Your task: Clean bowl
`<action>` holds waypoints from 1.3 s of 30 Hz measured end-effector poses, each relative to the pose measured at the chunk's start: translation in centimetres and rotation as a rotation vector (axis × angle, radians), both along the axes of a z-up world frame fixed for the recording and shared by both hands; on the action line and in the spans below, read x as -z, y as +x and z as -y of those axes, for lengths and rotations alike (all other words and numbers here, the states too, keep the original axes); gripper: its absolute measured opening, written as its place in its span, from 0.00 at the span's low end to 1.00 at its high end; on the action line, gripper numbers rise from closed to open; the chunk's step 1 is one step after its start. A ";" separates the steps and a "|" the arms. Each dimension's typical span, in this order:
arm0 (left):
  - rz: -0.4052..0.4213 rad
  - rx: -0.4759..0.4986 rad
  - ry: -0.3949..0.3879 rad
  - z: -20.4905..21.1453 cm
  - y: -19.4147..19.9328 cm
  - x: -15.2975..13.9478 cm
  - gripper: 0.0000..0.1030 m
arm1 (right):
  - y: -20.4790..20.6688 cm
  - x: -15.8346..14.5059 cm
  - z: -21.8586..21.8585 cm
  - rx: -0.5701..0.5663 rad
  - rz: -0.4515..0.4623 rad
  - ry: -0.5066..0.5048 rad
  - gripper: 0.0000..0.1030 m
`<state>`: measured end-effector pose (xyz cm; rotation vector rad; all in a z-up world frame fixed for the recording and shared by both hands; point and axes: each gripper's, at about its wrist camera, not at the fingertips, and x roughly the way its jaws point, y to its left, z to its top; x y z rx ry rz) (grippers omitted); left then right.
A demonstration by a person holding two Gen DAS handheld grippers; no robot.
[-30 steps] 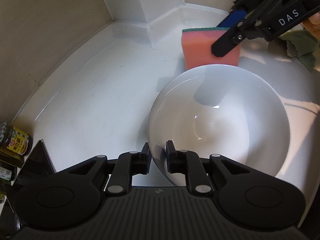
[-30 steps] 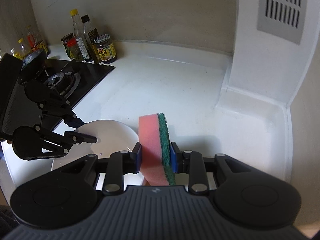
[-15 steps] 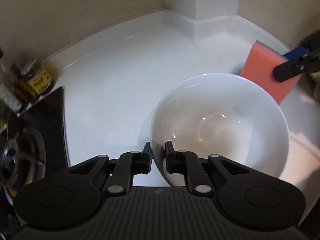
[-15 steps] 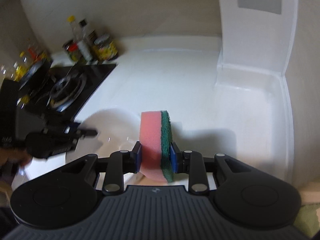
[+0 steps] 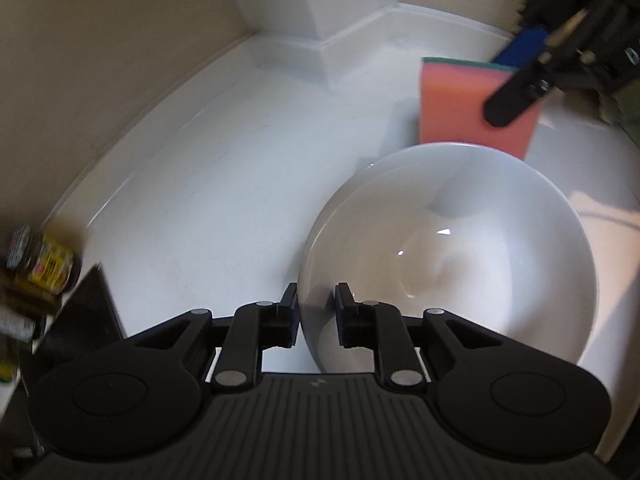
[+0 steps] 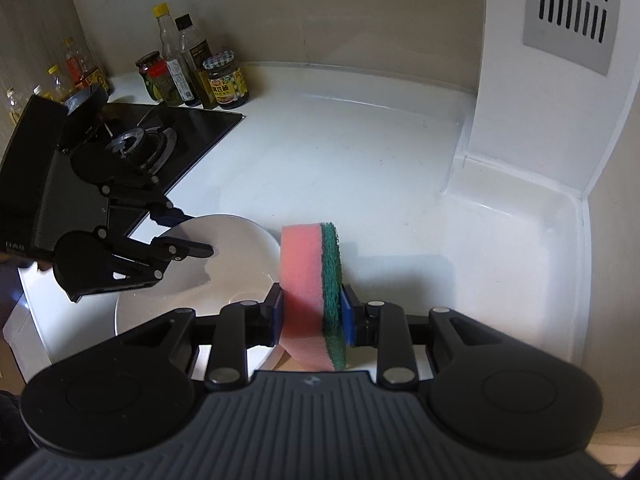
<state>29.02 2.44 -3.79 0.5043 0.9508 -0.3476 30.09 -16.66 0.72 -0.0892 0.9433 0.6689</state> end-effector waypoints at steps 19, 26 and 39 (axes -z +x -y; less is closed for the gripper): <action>-0.030 -0.312 -0.105 -1.8 -2.9 0.4 0.19 | -2.2 -0.1 0.9 0.018 -0.013 0.001 0.24; -0.019 -0.205 -0.054 -1.3 -2.6 0.6 0.20 | 0.0 0.1 -1.0 0.014 0.046 -0.020 0.24; 0.007 -0.379 -0.240 -4.0 -2.9 -0.8 0.24 | -2.2 -1.1 3.4 0.224 0.047 -0.026 0.24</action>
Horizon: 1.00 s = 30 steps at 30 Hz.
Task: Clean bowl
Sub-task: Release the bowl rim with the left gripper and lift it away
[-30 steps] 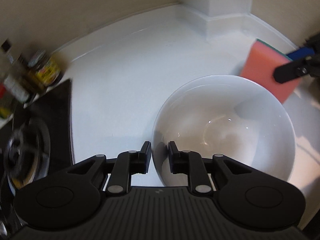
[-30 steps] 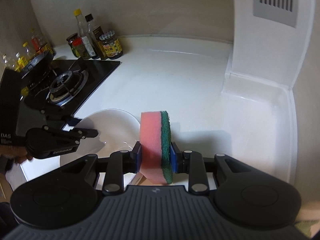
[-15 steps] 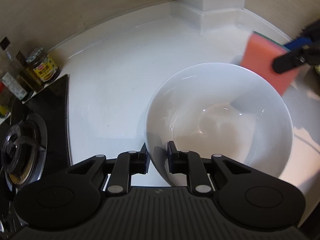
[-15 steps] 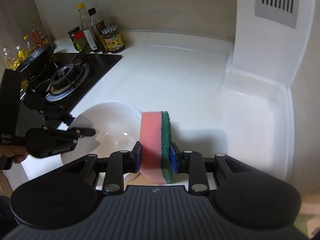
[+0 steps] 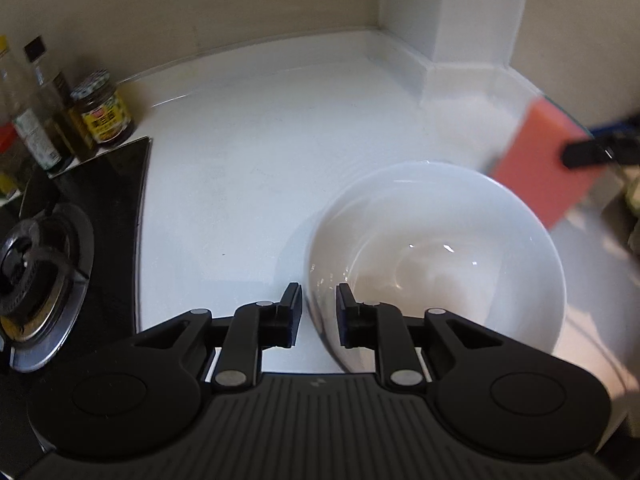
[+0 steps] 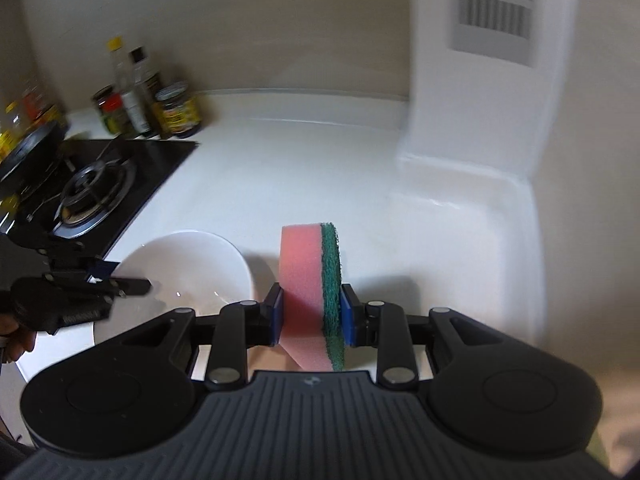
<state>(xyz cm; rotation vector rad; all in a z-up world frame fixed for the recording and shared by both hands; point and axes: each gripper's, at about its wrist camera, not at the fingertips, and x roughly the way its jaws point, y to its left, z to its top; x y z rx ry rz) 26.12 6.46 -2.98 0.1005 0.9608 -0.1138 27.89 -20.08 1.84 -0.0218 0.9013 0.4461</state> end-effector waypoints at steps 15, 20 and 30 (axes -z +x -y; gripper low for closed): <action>0.121 -0.025 -0.031 -0.3 -2.6 -2.2 0.24 | -3.9 1.8 1.5 0.189 0.010 0.006 0.26; 0.139 -0.048 -0.029 -0.3 -3.7 -2.5 0.24 | -4.5 1.8 1.0 0.169 0.028 -0.009 0.28; 0.152 -0.077 -0.024 -0.6 -5.7 -2.7 0.24 | -5.0 1.6 1.2 0.169 0.080 0.038 0.28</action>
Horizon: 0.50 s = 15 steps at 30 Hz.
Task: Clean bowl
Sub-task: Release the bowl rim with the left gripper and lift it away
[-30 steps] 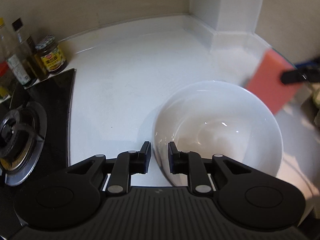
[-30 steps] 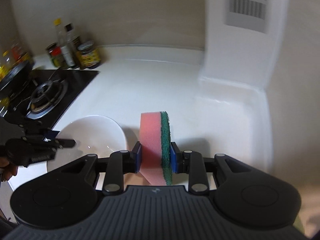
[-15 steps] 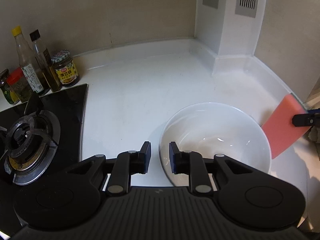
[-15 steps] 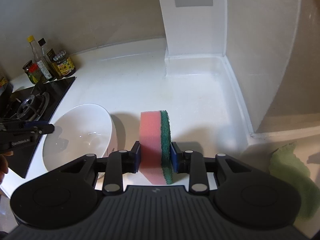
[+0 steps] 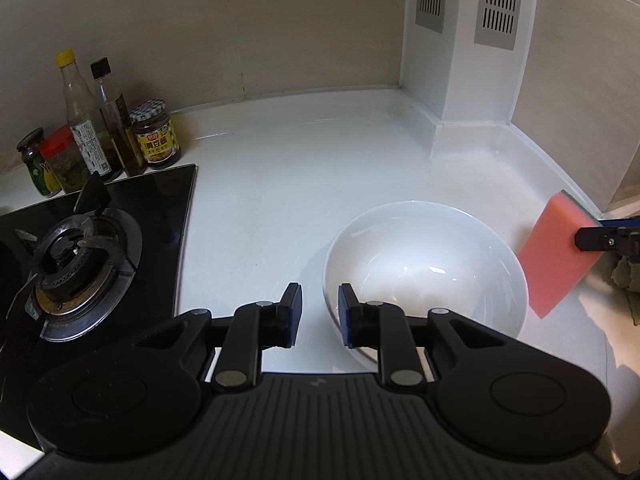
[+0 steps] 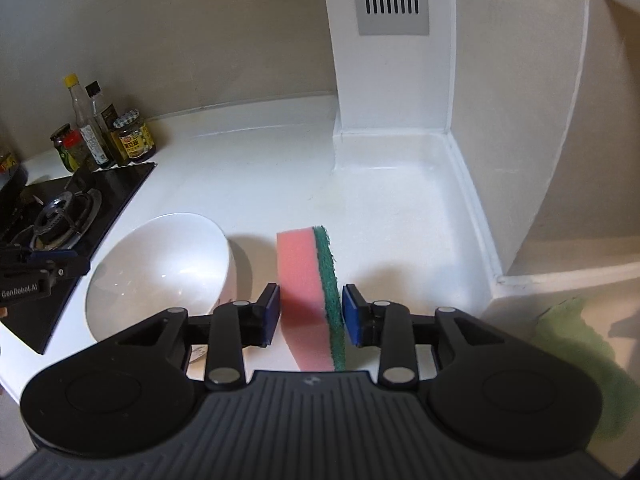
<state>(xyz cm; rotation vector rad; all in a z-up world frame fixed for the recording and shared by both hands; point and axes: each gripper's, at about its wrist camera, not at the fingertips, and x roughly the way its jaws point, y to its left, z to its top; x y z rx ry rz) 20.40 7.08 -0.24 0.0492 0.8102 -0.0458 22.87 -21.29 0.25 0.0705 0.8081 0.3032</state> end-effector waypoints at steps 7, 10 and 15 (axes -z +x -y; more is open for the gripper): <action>0.007 0.004 0.006 0.4 -0.2 0.0 0.25 | -0.6 -1.1 0.1 0.007 0.056 0.006 0.28; 0.024 -0.004 0.008 0.5 -0.3 -0.2 0.25 | -1.3 -2.1 0.1 0.020 0.123 -0.007 0.28; 0.031 -0.044 0.010 0.6 -1.0 -0.6 0.25 | -2.1 -3.2 0.0 0.023 0.200 0.021 0.28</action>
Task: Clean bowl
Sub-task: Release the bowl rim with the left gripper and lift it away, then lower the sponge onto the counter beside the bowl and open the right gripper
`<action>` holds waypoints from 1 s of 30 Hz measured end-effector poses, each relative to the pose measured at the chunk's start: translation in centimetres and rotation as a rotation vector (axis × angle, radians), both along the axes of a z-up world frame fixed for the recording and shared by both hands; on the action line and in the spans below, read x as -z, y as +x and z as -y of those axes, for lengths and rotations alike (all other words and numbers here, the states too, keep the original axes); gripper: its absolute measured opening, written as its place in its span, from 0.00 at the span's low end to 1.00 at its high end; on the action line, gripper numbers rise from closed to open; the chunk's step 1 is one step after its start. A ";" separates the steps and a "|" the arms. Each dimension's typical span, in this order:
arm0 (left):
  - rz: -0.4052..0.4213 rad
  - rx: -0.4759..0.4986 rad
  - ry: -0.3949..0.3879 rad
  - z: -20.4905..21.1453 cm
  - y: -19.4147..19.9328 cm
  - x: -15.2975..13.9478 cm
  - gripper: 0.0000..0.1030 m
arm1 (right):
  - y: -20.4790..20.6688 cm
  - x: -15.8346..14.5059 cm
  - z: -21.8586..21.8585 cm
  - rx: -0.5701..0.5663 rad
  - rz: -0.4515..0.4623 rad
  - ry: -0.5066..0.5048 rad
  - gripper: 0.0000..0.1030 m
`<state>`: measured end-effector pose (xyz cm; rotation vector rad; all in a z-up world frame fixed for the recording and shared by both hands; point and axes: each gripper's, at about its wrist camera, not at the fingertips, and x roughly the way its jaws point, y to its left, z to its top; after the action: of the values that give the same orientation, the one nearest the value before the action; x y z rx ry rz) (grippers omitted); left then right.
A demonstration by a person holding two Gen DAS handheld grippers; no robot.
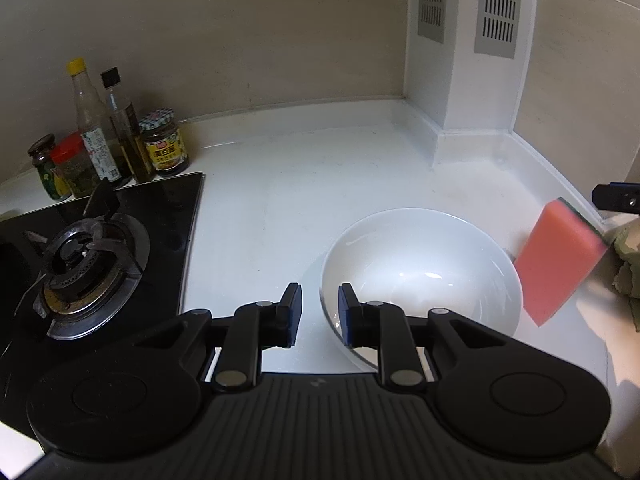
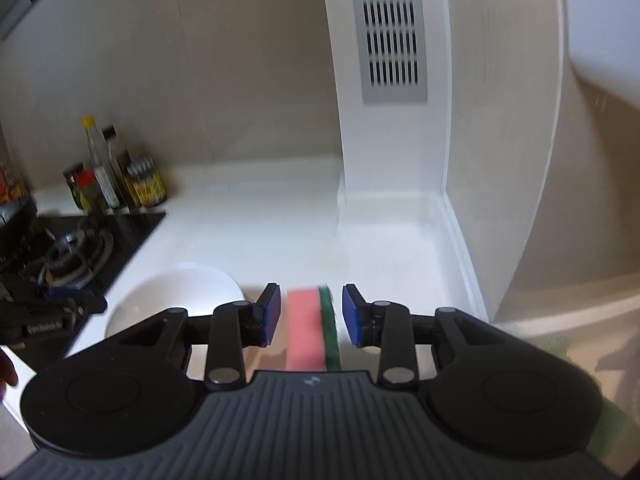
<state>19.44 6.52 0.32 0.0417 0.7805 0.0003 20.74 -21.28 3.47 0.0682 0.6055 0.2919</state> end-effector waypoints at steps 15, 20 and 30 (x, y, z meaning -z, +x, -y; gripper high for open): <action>0.092 -0.048 -0.098 -0.6 -3.5 -2.6 0.25 | -7.5 -1.7 -0.5 0.085 0.131 -0.009 0.28; 0.111 -0.092 -0.138 -0.6 -6.1 -3.3 0.25 | -10.4 -2.2 -0.3 0.108 0.132 -0.011 0.28; 0.168 -0.140 -0.230 0.7 -12.7 -4.5 0.24 | -17.2 -2.2 0.6 0.050 0.143 -0.040 0.28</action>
<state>6.71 5.78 4.83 -0.2290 0.6099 0.0462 3.53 -21.87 5.65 0.0240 0.4670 0.2339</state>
